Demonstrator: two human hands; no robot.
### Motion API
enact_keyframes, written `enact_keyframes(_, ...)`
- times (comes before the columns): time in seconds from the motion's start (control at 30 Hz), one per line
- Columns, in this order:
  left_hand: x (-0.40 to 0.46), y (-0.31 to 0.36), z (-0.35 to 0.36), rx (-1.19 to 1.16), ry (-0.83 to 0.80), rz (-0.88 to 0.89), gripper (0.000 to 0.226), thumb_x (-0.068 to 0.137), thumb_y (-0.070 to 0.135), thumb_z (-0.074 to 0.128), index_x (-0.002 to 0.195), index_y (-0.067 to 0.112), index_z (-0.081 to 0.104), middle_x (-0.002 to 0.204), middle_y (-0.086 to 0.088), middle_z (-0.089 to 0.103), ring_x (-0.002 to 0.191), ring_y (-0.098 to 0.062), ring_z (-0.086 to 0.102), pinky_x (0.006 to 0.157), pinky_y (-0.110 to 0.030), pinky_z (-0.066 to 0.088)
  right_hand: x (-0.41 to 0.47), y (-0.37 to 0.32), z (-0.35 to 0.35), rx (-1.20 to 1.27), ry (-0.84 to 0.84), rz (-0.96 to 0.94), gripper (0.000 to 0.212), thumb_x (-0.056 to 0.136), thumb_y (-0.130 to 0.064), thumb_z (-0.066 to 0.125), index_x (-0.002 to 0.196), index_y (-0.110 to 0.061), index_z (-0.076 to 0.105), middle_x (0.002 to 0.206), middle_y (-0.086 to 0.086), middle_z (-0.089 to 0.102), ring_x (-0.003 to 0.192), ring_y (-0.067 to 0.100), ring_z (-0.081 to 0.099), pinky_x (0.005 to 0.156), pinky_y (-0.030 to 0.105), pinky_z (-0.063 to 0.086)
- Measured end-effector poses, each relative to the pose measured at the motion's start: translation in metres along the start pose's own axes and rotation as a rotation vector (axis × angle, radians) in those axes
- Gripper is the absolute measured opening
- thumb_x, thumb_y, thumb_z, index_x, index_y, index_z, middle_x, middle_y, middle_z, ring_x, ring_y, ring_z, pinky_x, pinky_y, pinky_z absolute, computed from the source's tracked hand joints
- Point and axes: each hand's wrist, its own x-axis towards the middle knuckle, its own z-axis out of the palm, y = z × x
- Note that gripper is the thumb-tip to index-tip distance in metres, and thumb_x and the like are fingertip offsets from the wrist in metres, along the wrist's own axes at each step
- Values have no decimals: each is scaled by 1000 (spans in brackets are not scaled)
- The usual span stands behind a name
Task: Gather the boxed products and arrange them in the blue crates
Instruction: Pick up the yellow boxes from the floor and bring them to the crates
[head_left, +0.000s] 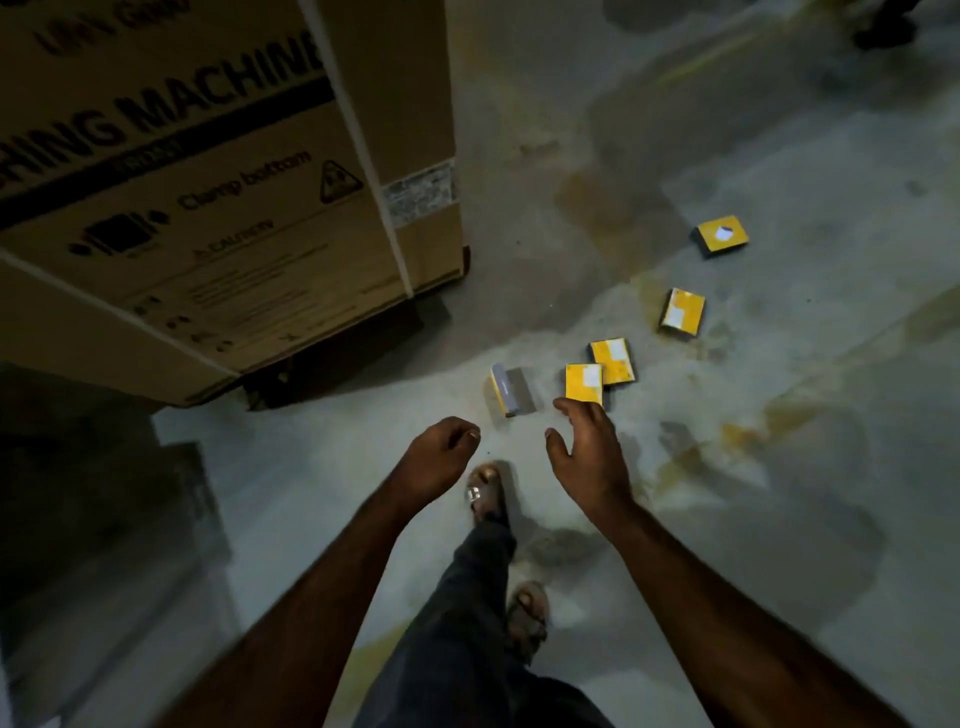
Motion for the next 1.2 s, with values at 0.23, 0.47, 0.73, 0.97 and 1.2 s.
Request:
enact_keyframes(0.23,149,-35,46,-18,-121,-351,37,98,26,48,107,-8,59,117,-27,60,111,-38,57,92,-40,45,82,71,40,-47,-98,99,42,84,-24,58,124,-10,59,119,13,59,111,34,55,92,40,46)
enact_keyframes(0.47,294,-88,131,-91,-70,-502,35,94,30,50,124,12,53,117,-17,64,109,-34,60,95,-38,48,172,145,130,-28,-68,161,48,80,-25,54,125,-9,58,123,16,56,113,36,53,92,45,47)
enact_keyframes(0.73,443,-191,253,63,135,-654,65,90,56,51,131,5,41,131,-22,49,122,-42,48,100,-45,42,253,267,290,-77,-73,6,36,83,-15,60,119,-11,59,115,14,57,104,34,56,85,42,49)
enact_keyframes(0.97,504,-225,306,99,256,-628,62,84,52,63,122,5,48,121,-17,56,114,-36,56,89,-38,46,261,340,333,-35,-120,31,44,81,-21,51,124,-10,57,117,16,56,106,36,54,89,47,47)
enact_keyframes(1.2,489,-188,321,59,326,-412,35,87,41,62,97,10,48,97,-13,64,94,-36,61,70,-32,39,257,389,303,-4,23,304,52,81,-22,60,131,-10,51,124,17,51,116,35,48,92,43,43)
